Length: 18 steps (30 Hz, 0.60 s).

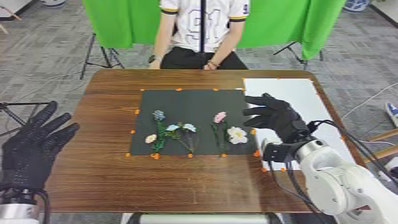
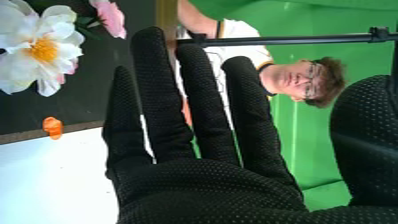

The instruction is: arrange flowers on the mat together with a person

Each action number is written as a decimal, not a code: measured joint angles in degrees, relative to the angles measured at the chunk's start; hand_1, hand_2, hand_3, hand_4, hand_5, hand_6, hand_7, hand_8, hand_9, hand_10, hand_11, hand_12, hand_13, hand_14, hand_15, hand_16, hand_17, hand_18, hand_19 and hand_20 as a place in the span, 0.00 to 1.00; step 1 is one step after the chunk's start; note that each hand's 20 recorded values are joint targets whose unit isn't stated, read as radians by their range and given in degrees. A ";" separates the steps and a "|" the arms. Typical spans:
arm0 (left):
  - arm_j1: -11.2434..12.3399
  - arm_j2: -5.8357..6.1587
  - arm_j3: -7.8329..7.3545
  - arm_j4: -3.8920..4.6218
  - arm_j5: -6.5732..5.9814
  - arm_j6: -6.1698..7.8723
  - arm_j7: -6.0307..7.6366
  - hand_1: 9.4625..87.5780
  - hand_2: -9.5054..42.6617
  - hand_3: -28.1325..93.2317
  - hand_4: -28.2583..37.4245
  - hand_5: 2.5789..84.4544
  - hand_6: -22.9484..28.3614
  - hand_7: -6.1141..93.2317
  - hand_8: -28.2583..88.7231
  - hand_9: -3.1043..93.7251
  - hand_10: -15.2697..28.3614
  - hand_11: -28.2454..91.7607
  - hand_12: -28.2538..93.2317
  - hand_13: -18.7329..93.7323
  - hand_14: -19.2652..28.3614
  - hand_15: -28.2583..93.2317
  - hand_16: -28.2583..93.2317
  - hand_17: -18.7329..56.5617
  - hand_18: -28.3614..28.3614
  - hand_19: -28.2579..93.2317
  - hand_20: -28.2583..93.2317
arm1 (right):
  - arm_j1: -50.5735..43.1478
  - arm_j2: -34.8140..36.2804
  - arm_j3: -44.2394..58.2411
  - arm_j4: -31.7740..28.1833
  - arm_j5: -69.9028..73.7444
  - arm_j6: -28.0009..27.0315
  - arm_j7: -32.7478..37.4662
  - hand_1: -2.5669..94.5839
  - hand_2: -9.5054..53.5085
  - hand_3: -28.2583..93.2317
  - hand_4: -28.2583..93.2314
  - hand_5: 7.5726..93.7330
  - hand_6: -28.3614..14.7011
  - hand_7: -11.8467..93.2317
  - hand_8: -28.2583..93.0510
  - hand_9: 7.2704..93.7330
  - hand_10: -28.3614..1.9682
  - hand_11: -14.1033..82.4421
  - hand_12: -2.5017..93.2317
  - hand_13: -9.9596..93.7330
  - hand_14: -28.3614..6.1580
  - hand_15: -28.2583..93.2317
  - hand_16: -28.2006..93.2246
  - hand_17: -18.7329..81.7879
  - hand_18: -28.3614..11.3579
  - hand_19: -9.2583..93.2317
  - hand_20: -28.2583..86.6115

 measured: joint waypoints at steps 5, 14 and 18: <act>-0.64 -1.05 0.00 0.01 1.01 -0.23 -1.37 0.15 0.31 0.86 0.05 0.36 0.54 0.15 0.17 0.35 0.69 0.38 0.33 0.35 0.86 0.60 0.20 0.13 0.83 0.56 0.38 | -0.01 0.01 -0.06 -0.02 0.01 0.04 0.00 0.21 0.25 0.83 0.03 0.51 0.64 0.23 0.14 0.56 0.38 0.29 0.18 0.56 0.24 0.63 0.32 0.28 0.03 0.65 0.36; -1.15 -2.27 -0.08 0.01 2.11 -0.82 -2.94 0.15 0.31 0.86 0.05 0.36 0.54 0.15 0.17 0.35 0.69 0.38 0.33 0.35 0.86 0.60 0.20 0.13 0.83 0.56 0.38 | -0.17 -0.01 -0.03 -0.11 -0.17 0.03 0.24 0.21 0.25 0.83 0.02 0.51 0.64 0.23 0.14 0.56 0.38 0.29 0.18 0.56 0.24 0.63 0.32 0.28 0.03 0.65 0.36; -1.09 -2.21 -0.16 0.01 1.93 -0.81 -2.87 0.15 0.31 0.86 0.05 0.36 0.55 0.15 0.17 0.35 0.69 0.38 0.33 0.35 0.86 0.60 0.20 0.13 0.83 0.56 0.38 | -0.29 -0.04 -0.03 -0.13 -0.21 0.03 0.31 0.21 0.25 0.83 0.02 0.51 0.64 0.23 0.14 0.56 0.38 0.29 0.18 0.56 0.23 0.63 0.32 0.28 0.03 0.65 0.36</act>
